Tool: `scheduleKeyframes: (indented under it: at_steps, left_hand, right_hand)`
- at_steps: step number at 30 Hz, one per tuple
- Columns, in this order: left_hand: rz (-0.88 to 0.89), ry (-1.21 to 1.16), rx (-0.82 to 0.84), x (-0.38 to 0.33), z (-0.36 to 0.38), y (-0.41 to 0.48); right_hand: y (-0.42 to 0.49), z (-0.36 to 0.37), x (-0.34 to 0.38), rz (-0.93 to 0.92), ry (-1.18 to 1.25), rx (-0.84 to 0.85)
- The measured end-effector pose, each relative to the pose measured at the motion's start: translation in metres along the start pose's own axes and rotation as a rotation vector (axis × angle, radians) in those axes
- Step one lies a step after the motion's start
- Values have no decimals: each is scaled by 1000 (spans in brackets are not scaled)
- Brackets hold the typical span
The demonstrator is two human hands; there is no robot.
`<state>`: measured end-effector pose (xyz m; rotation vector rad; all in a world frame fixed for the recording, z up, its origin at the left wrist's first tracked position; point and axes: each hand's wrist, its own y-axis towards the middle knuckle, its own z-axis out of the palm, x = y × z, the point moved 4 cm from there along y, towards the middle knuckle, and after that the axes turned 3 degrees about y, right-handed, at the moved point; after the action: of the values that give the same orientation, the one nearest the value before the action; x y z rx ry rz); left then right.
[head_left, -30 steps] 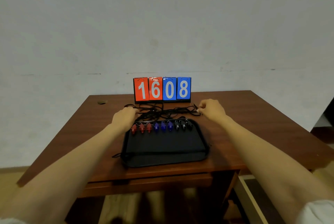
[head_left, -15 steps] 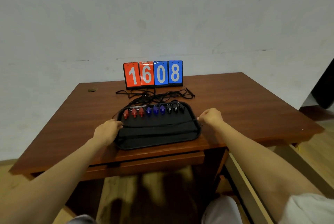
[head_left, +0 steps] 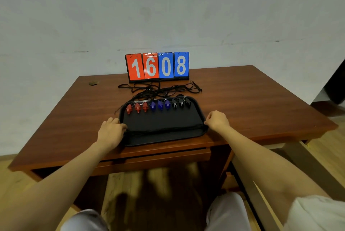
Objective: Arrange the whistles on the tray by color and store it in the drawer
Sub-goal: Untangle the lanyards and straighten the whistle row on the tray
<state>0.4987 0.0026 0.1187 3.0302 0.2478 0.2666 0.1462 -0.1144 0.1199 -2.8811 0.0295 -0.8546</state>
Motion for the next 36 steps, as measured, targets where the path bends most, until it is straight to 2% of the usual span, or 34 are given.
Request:
scheduleKeyframes:
  at_steps: [10, 17, 23, 26, 30, 36]
  left_hand:
    - [18, -58, -3, -12, 1, -9]
    - [86, -52, 48, -25, 5, -8]
    - [63, -23, 85, -25, 12, -8]
    - [69, -79, 33, -29, 9, -6]
    - [101, -211, -116, -44, -6, 5]
    - [97, -239, -130, -62, -26, 53]
  right_hand:
    - [-8, -1, 4, -136, -94, -69]
    - [-12, 15, 12, -339, -240, -10]
    - [-12, 25, 15, -345, -317, 24]
    - [-11, 25, 24, -390, -332, 9]
    - [-7, 28, 46, -468, -309, 22]
    - [19, 26, 95, -523, -274, 13]
